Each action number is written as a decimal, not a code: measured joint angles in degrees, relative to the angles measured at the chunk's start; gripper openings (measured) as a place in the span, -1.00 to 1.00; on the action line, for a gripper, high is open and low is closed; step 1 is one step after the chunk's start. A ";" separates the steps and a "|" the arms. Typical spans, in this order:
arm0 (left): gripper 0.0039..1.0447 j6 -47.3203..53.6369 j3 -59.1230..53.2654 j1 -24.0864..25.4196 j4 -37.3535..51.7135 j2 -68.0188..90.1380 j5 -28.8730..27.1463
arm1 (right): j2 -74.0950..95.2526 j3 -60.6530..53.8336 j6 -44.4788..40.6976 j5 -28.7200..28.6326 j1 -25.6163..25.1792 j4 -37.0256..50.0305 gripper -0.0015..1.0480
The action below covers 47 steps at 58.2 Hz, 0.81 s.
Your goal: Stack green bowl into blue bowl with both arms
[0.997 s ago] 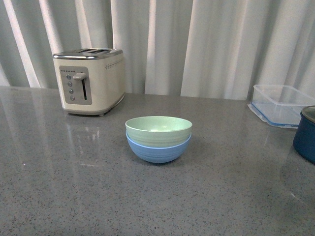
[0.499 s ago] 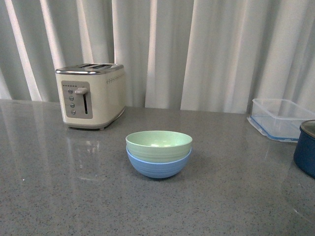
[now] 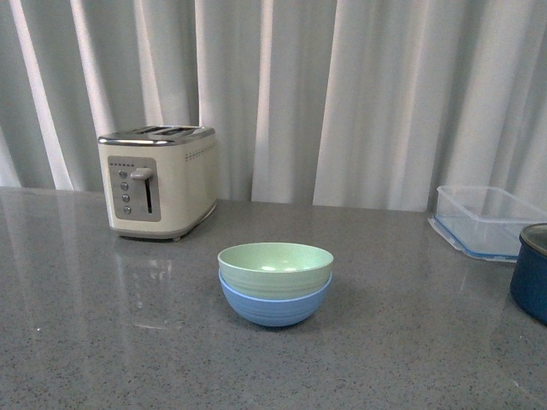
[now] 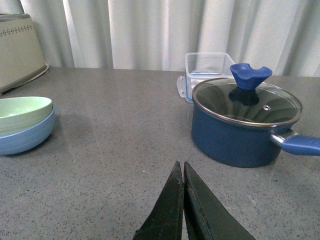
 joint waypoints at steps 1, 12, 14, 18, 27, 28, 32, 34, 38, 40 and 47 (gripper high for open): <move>0.87 0.00 0.00 0.00 0.00 0.00 0.00 | -0.63 -0.17 0.00 0.00 0.00 -0.44 -0.98; 0.87 0.00 0.00 0.00 0.00 0.00 0.00 | -6.03 -1.66 0.00 0.00 0.00 -4.20 -0.98; 0.87 0.00 0.00 0.00 0.00 0.00 0.00 | -6.12 -2.58 0.00 0.00 0.00 -2.97 -0.98; 0.87 0.00 0.00 0.00 0.00 0.00 0.00 | -7.63 -4.04 0.00 0.00 0.00 -3.08 -0.98; 0.87 0.00 0.00 0.00 -0.02 0.00 0.00 | -13.18 -4.09 0.00 0.00 0.00 -8.37 -0.98; 0.87 0.00 0.00 0.00 0.00 0.00 0.00 | -13.51 -4.09 0.00 0.00 0.00 -8.70 -0.98; 0.87 0.00 0.00 0.00 0.00 0.00 0.00 | -15.76 -4.09 0.00 0.00 0.00 -10.75 -0.98; 0.87 0.00 0.00 0.00 0.00 0.00 0.00 | -16.59 -4.09 0.00 -0.02 0.00 -11.58 -0.98; 0.87 0.00 0.00 0.00 0.00 0.00 0.00 | -18.40 -4.11 0.00 0.00 0.00 -13.46 -0.98; 0.87 0.00 0.00 0.00 -0.02 0.00 0.00 | -19.52 -4.11 0.00 0.00 0.00 -14.49 -0.98; 0.87 0.00 0.00 0.00 0.00 0.00 0.00 | -22.25 -4.11 0.00 -0.02 0.00 -17.05 -0.98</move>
